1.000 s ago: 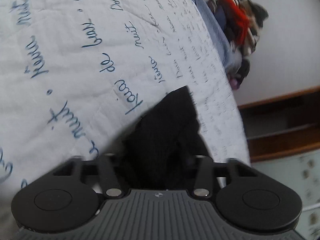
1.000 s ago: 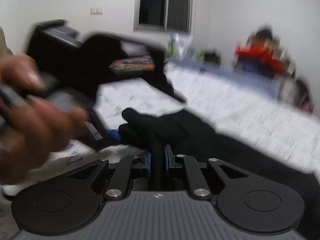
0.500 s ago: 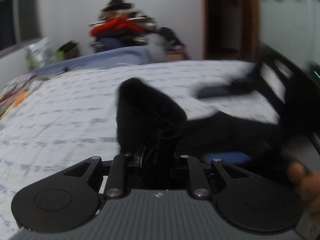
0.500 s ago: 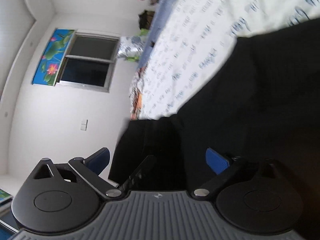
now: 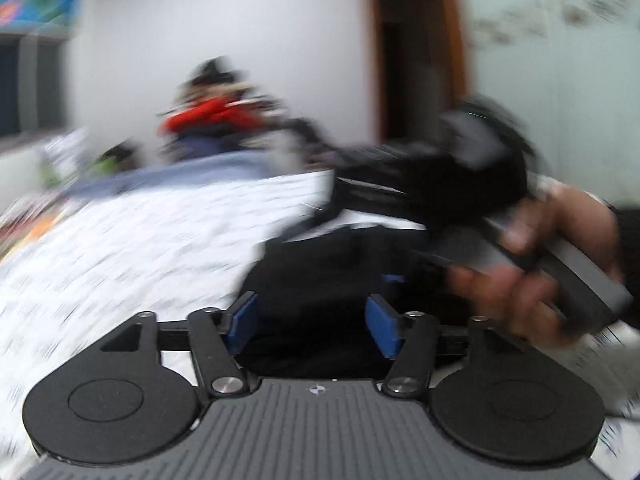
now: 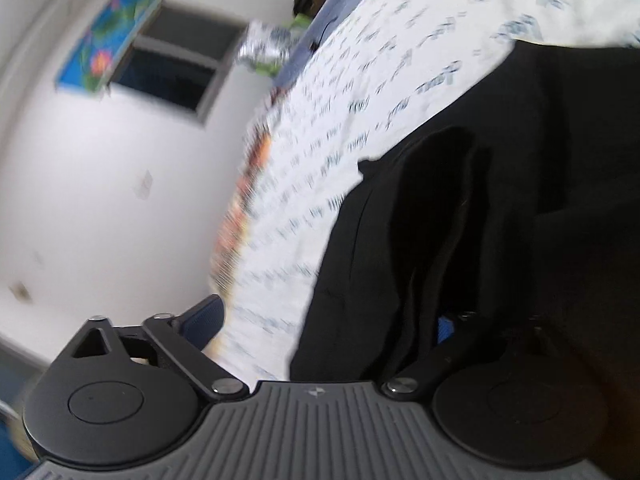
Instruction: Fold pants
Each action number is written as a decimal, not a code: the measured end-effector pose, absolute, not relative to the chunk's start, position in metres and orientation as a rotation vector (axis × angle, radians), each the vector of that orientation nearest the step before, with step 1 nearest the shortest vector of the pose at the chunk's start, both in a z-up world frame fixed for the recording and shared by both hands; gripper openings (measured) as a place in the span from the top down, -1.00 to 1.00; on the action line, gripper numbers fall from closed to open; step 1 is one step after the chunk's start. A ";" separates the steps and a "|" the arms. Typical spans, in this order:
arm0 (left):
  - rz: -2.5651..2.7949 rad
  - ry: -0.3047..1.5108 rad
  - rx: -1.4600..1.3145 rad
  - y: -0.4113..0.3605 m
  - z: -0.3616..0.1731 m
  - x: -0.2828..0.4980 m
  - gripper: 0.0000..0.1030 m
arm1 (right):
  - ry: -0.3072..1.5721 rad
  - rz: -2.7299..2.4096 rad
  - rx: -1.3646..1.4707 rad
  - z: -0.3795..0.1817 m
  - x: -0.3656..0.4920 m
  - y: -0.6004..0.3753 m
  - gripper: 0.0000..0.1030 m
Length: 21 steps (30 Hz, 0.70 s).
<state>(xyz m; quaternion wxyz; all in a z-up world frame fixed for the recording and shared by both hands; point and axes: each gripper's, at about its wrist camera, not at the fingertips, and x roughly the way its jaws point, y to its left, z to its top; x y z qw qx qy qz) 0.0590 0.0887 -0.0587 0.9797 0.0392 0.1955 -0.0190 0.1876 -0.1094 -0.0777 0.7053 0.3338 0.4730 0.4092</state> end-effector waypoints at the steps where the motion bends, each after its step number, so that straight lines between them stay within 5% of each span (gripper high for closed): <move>1: 0.020 0.418 0.041 0.097 -0.061 0.061 -0.32 | 1.048 0.908 0.705 -0.077 0.184 -0.105 -0.68; 3: 0.094 0.480 -0.014 0.110 -0.068 0.068 -0.31 | 1.039 0.883 0.661 -0.077 0.182 -0.099 -0.18; 4: 0.116 0.516 -0.035 0.116 -0.072 0.073 -0.31 | 1.049 0.867 0.644 -0.079 0.183 -0.097 0.39; 5: 0.130 0.552 -0.057 0.120 -0.075 0.078 -0.30 | 1.066 0.870 0.647 -0.082 0.185 -0.096 0.65; 11: 0.091 0.659 -0.103 0.118 -0.086 0.100 -0.37 | 1.015 0.916 0.703 -0.070 0.185 -0.108 0.73; 21: -0.015 0.591 -0.143 0.074 -0.063 0.104 -0.36 | 0.881 0.965 0.791 -0.012 0.171 -0.187 0.74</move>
